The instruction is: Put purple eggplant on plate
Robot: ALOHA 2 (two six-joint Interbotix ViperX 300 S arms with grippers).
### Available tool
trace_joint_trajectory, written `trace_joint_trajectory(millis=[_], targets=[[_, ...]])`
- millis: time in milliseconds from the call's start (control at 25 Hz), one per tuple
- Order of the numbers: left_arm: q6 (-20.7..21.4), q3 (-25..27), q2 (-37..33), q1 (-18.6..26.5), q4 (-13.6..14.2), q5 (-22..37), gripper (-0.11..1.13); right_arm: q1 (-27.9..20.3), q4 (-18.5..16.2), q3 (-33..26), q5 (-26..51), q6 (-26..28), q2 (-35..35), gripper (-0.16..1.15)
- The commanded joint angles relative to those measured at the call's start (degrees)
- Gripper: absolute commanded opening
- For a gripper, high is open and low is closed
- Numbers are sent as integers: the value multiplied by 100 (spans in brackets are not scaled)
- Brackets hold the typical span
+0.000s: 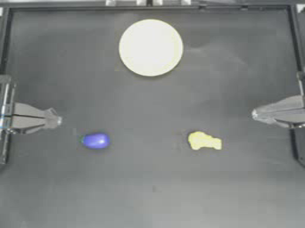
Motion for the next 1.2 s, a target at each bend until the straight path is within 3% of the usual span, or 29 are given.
trace_joint_trajectory(millis=[40,120,400,520,640,720,880,1040,1200], targets=[[18,88,-62,9,-18,-26,4,-18,26,141,-88,-18,-18,0],[18,88,-88,0,-9,-26,2,-53,44,211,-141,-9,-18,-2],[255,0,-114,9,88,44,15,-114,-9,105,-62,-70,-9,19],[290,-35,-114,18,88,211,43,-123,-167,123,-18,-62,-9,46],[281,-105,-97,18,88,483,92,-114,-316,105,-35,-53,0,87],[281,-167,-70,26,79,642,111,-114,-343,97,-44,-53,0,109],[290,-343,-62,211,79,1274,98,-114,-343,88,-18,-53,0,97],[281,-650,185,571,70,2399,104,-123,-299,88,-18,-44,0,100],[290,-1011,905,817,79,3357,103,-123,-246,88,-18,-26,18,100]])
